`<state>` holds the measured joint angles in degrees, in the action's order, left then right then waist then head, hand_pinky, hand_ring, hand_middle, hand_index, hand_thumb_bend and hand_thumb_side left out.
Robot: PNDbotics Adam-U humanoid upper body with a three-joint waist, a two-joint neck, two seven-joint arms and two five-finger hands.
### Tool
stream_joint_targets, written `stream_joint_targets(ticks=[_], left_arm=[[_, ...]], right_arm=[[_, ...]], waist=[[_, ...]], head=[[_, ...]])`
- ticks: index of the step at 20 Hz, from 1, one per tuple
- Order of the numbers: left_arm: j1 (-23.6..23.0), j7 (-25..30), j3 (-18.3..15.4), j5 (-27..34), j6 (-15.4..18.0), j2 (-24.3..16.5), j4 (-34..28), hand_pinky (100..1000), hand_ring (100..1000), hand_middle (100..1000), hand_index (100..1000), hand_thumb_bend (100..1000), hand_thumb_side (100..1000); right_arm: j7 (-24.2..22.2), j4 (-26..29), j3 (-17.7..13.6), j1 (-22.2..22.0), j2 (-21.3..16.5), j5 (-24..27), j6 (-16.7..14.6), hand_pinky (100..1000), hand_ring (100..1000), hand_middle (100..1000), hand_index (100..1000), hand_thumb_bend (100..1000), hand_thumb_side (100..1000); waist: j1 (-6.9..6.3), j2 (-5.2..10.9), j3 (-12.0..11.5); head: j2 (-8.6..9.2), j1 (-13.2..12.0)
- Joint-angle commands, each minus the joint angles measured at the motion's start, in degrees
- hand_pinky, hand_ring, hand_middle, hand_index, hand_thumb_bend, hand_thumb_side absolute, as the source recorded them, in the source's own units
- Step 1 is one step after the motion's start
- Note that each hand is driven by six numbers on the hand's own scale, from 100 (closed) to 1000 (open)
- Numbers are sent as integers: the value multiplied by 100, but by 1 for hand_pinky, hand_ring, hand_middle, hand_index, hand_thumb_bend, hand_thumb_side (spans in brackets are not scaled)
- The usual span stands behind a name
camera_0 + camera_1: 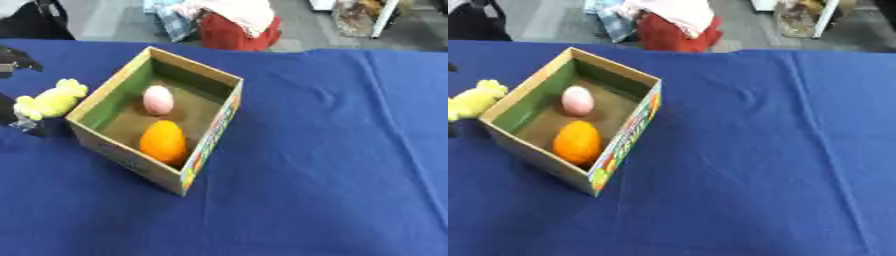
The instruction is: Pick up objects on the table and place them in the box.
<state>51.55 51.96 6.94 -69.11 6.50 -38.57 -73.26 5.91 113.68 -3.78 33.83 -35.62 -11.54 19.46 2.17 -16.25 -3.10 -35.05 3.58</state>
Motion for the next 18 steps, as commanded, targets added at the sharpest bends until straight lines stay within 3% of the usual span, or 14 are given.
stream_joint_targets(ticks=[1,12,18], left_arm=[[193,-49,-78,-245,-131,-19,161,709,960,933,1000,773,619],[318,-692,-138,-457,-458,227,725,675,933,904,999,666,657],[399,-815,-174,-554,-574,291,1021,665,926,896,985,582,636]], right_arm=[[38,92,-92,32,-74,15,6,596,752,714,879,603,955],[67,92,-140,-68,27,-6,51,595,750,712,877,595,955],[71,92,-161,-97,67,-19,64,594,749,709,875,597,959]], waist=[[-9,104,13],[24,24,81],[28,-40,122]], head=[[66,-38],[133,-110],[176,-132]])
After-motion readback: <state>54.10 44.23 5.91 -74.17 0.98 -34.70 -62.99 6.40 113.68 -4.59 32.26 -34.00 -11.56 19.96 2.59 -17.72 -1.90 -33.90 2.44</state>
